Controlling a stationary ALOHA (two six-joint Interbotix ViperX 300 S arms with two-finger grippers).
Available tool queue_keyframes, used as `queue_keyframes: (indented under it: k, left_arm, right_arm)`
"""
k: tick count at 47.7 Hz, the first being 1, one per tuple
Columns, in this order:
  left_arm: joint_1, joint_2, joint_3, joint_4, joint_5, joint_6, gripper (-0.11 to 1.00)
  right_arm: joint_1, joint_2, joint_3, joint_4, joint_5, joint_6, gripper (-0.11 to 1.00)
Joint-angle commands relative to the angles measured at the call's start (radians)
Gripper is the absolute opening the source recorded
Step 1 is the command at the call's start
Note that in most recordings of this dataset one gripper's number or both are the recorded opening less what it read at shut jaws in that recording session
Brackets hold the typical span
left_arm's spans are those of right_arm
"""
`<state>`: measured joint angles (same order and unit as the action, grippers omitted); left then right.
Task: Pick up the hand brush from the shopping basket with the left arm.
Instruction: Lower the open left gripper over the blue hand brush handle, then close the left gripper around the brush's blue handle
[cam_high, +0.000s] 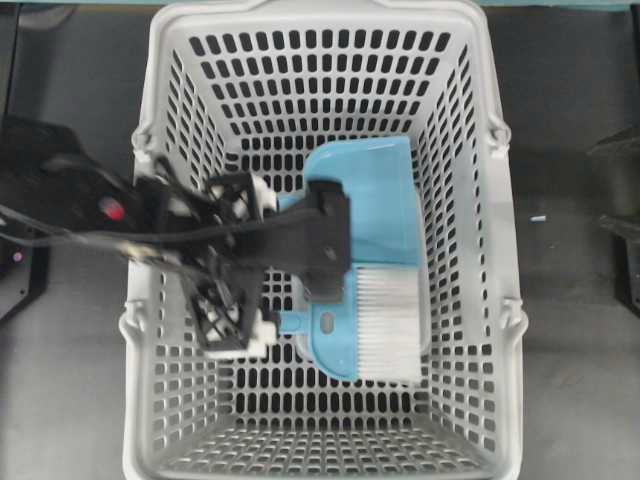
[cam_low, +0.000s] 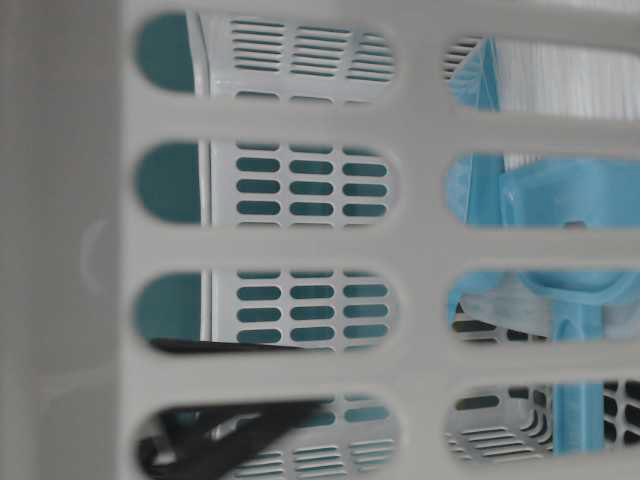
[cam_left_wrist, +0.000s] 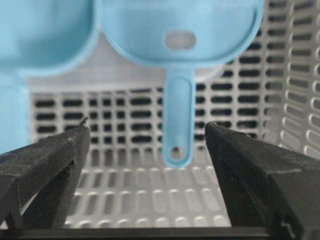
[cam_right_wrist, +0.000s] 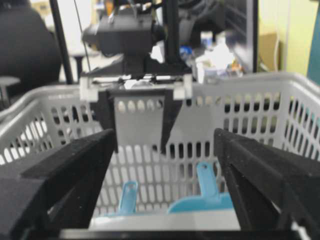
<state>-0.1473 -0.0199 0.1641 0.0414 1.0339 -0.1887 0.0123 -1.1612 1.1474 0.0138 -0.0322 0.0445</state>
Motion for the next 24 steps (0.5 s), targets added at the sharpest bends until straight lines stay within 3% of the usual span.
queue_keyframes:
  k: [1, 24]
  left_arm:
    - [-0.015, 0.021, -0.025, 0.003, 0.002, -0.021, 0.9]
    - [-0.046, 0.103, -0.015, 0.003, -0.011, -0.041, 0.9]
  right_arm:
    - [0.003, 0.006, -0.005, 0.003, 0.003, 0.002, 0.76]
    - [0.003, 0.0, 0.023, 0.005, 0.009, 0.002, 0.76]
